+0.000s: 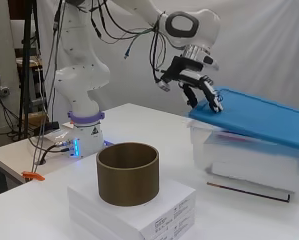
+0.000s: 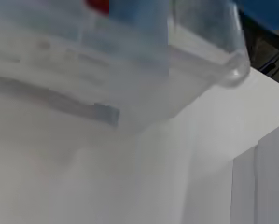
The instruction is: Teleoperate dual arm-hand system to remove items from a box
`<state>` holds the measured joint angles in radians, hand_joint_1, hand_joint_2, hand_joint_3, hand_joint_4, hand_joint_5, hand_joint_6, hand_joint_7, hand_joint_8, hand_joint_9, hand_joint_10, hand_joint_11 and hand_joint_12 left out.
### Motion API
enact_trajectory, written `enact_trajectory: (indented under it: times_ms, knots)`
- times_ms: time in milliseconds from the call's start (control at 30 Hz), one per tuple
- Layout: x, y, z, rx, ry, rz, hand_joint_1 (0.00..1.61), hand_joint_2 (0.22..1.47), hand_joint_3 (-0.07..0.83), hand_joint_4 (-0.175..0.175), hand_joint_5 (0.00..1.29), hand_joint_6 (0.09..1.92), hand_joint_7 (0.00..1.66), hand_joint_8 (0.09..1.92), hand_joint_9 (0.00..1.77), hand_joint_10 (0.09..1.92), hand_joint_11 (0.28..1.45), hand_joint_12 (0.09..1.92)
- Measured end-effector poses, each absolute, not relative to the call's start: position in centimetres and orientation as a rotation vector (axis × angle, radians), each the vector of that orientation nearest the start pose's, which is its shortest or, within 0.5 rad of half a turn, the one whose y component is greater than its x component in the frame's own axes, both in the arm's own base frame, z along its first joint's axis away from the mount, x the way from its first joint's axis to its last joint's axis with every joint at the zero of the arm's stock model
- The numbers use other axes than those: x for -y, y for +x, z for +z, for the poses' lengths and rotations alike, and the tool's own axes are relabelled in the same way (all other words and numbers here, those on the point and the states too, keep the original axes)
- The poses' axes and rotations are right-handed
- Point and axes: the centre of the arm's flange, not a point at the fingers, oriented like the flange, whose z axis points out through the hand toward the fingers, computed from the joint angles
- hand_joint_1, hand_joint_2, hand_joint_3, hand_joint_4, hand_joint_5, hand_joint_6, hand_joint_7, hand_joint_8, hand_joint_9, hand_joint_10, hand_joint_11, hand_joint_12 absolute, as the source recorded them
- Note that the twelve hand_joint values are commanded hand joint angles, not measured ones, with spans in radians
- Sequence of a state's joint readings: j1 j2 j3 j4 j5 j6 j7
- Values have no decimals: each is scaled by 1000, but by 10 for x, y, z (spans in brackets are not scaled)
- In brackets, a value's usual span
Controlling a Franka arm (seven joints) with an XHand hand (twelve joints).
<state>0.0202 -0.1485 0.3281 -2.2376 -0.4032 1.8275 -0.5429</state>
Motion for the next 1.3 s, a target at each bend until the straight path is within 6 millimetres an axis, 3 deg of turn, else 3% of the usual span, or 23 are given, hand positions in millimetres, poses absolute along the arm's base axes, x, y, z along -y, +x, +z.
enact_trajectory:
  times_ms: [100, 133, 167, 200, 233, 267, 400, 500, 567, 633, 700, 800, 900, 933, 1000, 1067, 1133, 1200, 1300]
  knots:
    - [-140, 445, 450, 1798, -3013, 435, 382, 1374, 4, -8, 843, 87, 856, 87, 860, 87, 636, 87]
    - [-142, 443, 460, 1810, -3004, 397, 564, 1333, 3, 58, 802, 495, 900, 87, 941, 87, 699, 87]
    - [-143, 442, 469, 1817, -2982, 358, 815, 1288, 1, -1, 800, 906, 864, 402, 1011, 87, 759, 87]
    - [-143, 441, 476, 1837, -2944, 312, 1040, 1257, -9, -73, 782, 1181, 798, 737, 967, 443, 798, 87]
    - [-146, 441, 484, 1891, -2885, 251, 1184, 1230, -8, -122, 749, 1335, 782, 926, 944, 765, 816, 87]
    - [-148, 443, 491, 1964, -2826, 193, 1265, 1208, -5, -149, 721, 1404, 792, 1009, 948, 940, 826, 87]
    - [-158, 479, 529, 2447, -2520, -140, 1340, 1193, 0, -175, 633, 1487, 811, 1142, 942, 1096, 789, 87]
    - [-182, 514, 549, 2662, -2359, -316, 1343, 1195, 0, -175, 615, 1490, 813, 1166, 936, 1109, 779, 87]
    - [-203, 537, 550, 2685, -2331, -276, 1347, 1184, -1, -175, 650, 1468, 830, 1140, 951, 1072, 785, 87]
    - [-218, 562, 540, 2655, -2301, -108, 1350, 1169, -1, -175, 698, 1465, 850, 1108, 978, 977, 812, 87]
    - [-234, 558, 540, 2713, -2152, -45, 1353, 1161, 0, -175, 711, 1475, 862, 1105, 1002, 911, 853, 87]
    - [-255, 525, 543, 2858, -1922, -143, 1353, 1159, 0, -175, 713, 1480, 865, 1106, 1010, 889, 869, 87]
    - [-270, 480, 524, 2992, -1669, -226, 1353, 1159, 0, -175, 713, 1482, 865, 1107, 1011, 887, 871, 87]
    - [-274, 467, 520, 3031, -1591, -263, 1349, 1171, 3, -175, 678, 1556, 847, 1172, 998, 892, 889, 87]
    - [-284, 450, 530, 3088, -1498, -355, 1332, 1218, -1, -175, 595, 1738, 783, 1328, 916, 964, 819, 299]
    - [-304, 421, 559, 3123, -1449, -454, 1320, 1247, 0, -175, 552, 1848, 746, 1408, 857, 987, 732, 452]
    - [-323, 375, 595, 3144, -1406, -543, 1312, 1262, 1, -175, 528, 1898, 724, 1446, 827, 1010, 695, 491]
    - [-336, 318, 613, 3156, -1347, -584, 1309, 1268, 1, -175, 518, 1916, 716, 1450, 820, 1017, 705, 376]
    - [-331, 227, 598, 3154, -1286, -558, 1306, 1273, -1, -175, 501, 1913, 697, 1445, 820, 1050, 751, 137]
